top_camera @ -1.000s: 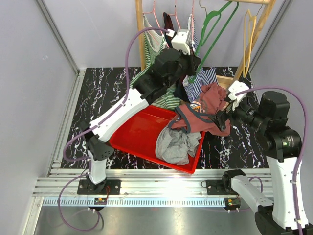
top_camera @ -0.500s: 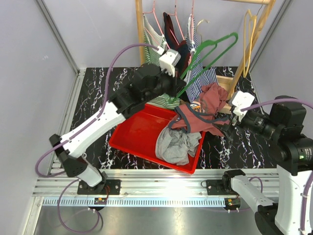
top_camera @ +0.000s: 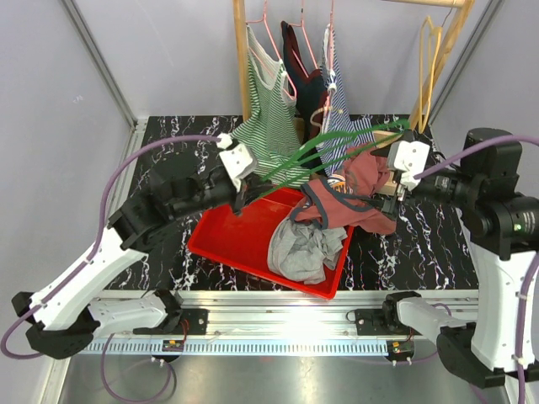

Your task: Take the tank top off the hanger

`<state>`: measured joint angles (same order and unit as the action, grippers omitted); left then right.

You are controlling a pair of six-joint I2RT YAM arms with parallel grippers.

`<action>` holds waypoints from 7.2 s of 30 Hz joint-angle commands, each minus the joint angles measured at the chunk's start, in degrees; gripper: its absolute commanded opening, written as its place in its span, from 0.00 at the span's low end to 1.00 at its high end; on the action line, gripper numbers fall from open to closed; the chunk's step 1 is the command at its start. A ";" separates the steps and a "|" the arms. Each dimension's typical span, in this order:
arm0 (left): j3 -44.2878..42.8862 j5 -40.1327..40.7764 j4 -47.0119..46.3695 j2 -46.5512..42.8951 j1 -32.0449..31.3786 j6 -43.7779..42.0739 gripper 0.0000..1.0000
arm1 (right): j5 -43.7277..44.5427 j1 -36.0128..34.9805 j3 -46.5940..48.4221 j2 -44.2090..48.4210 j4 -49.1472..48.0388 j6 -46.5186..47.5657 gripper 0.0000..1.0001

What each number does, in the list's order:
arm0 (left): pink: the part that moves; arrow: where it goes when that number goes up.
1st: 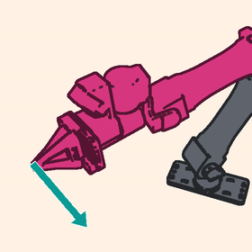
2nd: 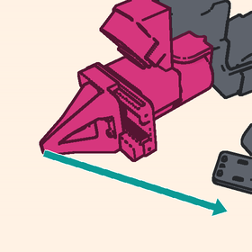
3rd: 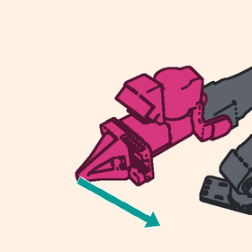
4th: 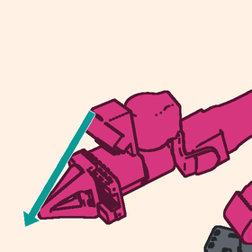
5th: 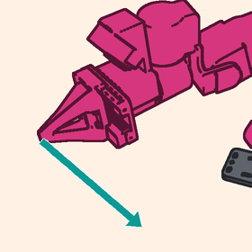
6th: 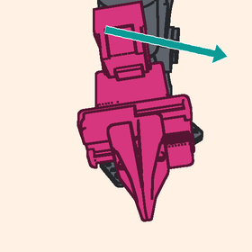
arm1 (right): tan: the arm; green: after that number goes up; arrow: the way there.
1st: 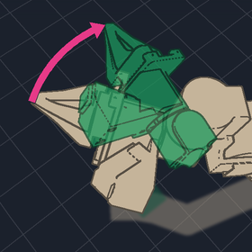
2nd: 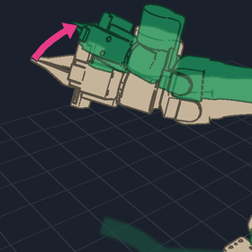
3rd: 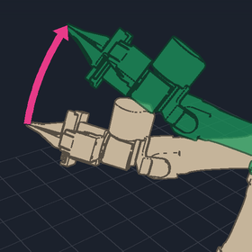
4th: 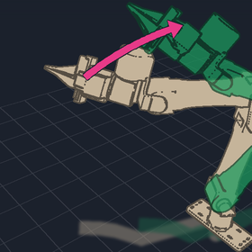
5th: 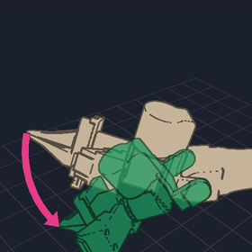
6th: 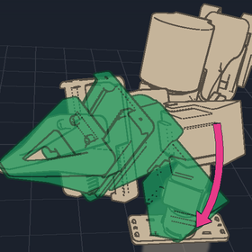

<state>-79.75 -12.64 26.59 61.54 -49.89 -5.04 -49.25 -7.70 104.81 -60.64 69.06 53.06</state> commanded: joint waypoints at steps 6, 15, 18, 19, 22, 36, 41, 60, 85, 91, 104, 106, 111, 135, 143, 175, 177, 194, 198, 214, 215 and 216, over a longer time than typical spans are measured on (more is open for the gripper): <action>6.18 -11.61 5.14 -5.20 3.04 -12.36 0.00 | -16.73 0.23 3.47 -4.22 2.22 4.51 1.00; 6.18 -15.83 5.67 -4.76 3.92 -13.68 0.00 | -20.37 -2.31 -2.59 -6.85 0.82 2.58 0.95; 5.83 -16.97 5.84 -4.15 4.10 -14.03 0.00 | -16.59 -6.43 -4.96 -7.74 -0.14 2.49 0.91; 5.74 -18.11 6.10 -4.06 4.10 -14.12 0.00 | -15.71 -7.05 -5.93 -8.00 -0.59 2.40 0.88; 5.56 -20.13 6.72 -3.62 4.27 -14.74 0.00 | -14.03 -8.20 -6.12 -8.70 -1.03 2.31 0.76; 13.63 -29.62 -2.93 -7.47 10.59 -11.32 0.50 | -13.59 -8.64 -6.20 -6.07 4.50 8.91 0.00; 18.65 -37.71 -9.79 -11.26 18.07 -7.79 0.72 | -12.62 -8.47 -5.15 -5.45 7.05 9.52 0.00; 28.15 -42.90 -19.20 -17.94 23.08 -8.59 0.67 | -20.09 -3.28 -2.77 -3.87 8.11 7.50 0.00; 27.81 -31.75 -20.61 -16.01 23.61 -0.51 0.00 | 15.80 -2.05 -0.05 -1.94 -11.84 -20.01 1.00; 25.52 -25.86 -24.46 -12.32 23.35 7.40 0.00 | 30.05 -0.30 2.76 0.52 -12.54 -22.81 1.00; 7.87 4.36 -28.97 4.44 7.01 15.67 0.00 | 61.36 4.19 -1.80 5.09 -23.25 -35.38 1.00; 1.91 9.38 -26.77 7.44 5.86 17.25 0.00 | 66.10 4.36 -2.25 5.27 -24.40 -36.62 1.00; -11.19 16.94 -21.85 18.06 3.48 18.92 0.00 | 69.64 4.80 -0.40 5.36 -25.73 -38.46 1.00; -59.01 28.63 -13.67 53.93 -1.70 21.82 0.00 | 67.01 5.33 -3.48 7.20 -26.34 -40.93 1.00; -62.63 29.78 -15.96 58.96 -1.79 22.18 0.00 | 65.60 5.33 -4.88 7.82 -26.43 -41.28 1.00; -33.48 15.38 -20.61 32.43 -2.85 14.45 0.91 | 15.00 5.33 -21.03 11.33 -0.01 -5.01 1.00; -25.57 13.00 -22.19 26.65 -2.85 11.55 0.94 | 9.39 5.33 -24.38 11.51 3.88 6.15 1.00; 28.66 23.53 -17.10 -10.36 -2.76 -2.70 0.99 | 34.29 5.24 -61.92 3.43 -34.75 22.53 1.00; 34.47 26.70 -16.57 -16.43 -2.76 -1.38 0.99 | 37.03 5.33 -64.47 -0.43 -45.66 21.56 1.00; 39.75 31.28 -9.80 -28.22 -2.76 -5.07 0.99 | 30.18 5.42 -58.50 -8.01 -43.23 13.66 0.02; 40.10 31.45 -9.63 -28.58 -2.76 -5.33 0.99 | 29.23 5.33 -57.63 -7.13 -42.17 12.78 0.00; 40.28 31.63 -9.54 -28.93 -2.76 -5.59 0.99 | 28.52 5.42 -56.66 -6.08 -39.90 11.99 0.00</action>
<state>-40.32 16.80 17.21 33.93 -52.51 -8.32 -17.32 -2.55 43.03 -69.87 25.26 68.73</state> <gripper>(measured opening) 0.987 0.026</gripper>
